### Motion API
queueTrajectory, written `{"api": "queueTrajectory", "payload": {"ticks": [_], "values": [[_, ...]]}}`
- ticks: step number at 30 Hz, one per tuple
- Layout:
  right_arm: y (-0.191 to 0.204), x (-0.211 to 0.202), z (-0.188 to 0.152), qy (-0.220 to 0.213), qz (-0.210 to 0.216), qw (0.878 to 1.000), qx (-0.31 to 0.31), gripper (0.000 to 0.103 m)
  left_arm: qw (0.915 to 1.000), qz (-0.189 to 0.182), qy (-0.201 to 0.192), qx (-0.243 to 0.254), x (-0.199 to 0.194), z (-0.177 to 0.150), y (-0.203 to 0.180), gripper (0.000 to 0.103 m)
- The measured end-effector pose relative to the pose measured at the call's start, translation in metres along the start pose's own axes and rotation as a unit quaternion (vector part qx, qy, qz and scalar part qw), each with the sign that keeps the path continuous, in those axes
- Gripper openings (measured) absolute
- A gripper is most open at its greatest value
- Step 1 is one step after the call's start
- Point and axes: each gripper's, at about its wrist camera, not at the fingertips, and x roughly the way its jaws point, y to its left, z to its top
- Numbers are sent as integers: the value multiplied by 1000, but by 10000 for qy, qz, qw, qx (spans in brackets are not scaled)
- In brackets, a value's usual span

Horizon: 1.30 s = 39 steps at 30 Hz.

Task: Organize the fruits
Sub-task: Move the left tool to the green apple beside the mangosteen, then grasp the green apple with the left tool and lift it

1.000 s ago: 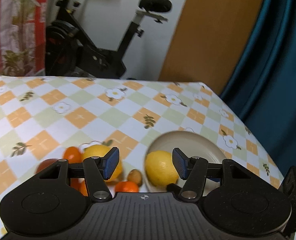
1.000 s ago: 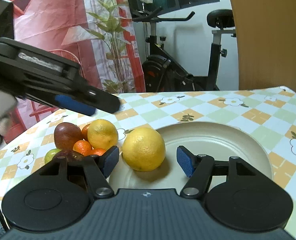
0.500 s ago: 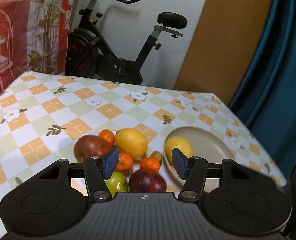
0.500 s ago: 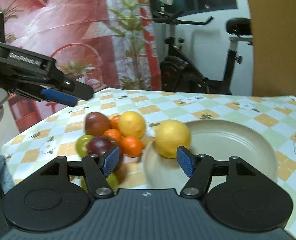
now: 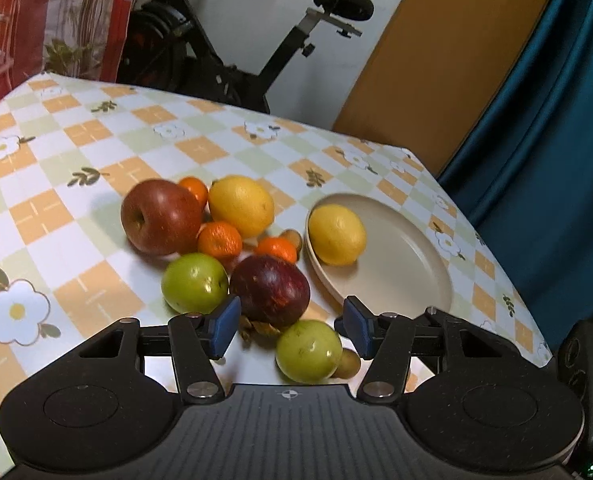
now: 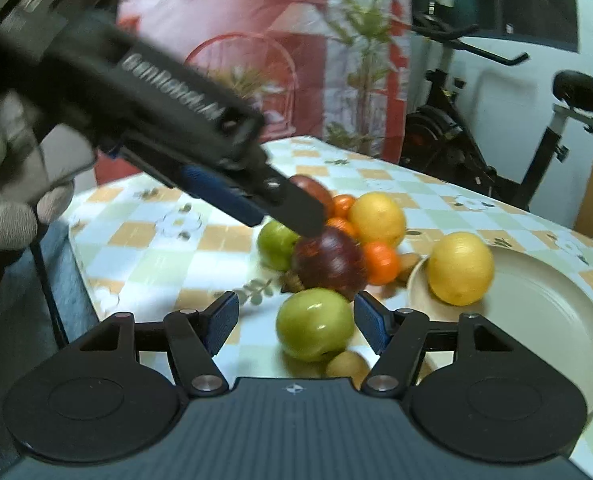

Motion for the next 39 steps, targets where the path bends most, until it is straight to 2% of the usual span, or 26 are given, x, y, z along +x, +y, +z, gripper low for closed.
{"api": "queueTrajectory", "payload": {"ticks": [6,7,9,14,19,28,31,39], "values": [[-2,10,-7,47,-216,9997,-52,65,9997,-74,225,-65,12,-9,0,56],[-4,10,-8,61,-248,9997,-37,64,9996,-91,277,-67,14,-10,-1,52],[-6,13,-9,84,-279,9996,13,60,9993,-107,356,-53,17,-13,-1,51],[-9,16,-12,126,-257,9996,-6,54,9986,-160,489,-105,25,-16,-1,51],[-9,19,-14,125,-255,9996,-64,52,9980,-193,576,-195,31,-19,1,50],[-10,21,-16,149,-250,9996,-37,52,9969,-343,635,-313,37,-22,4,51],[-9,21,-16,149,-248,9996,-35,52,9966,-399,658,-303,39,-22,3,47],[-9,14,-15,-11,-286,9996,-9,51,9981,-424,446,3,32,-18,-9,47]]}}
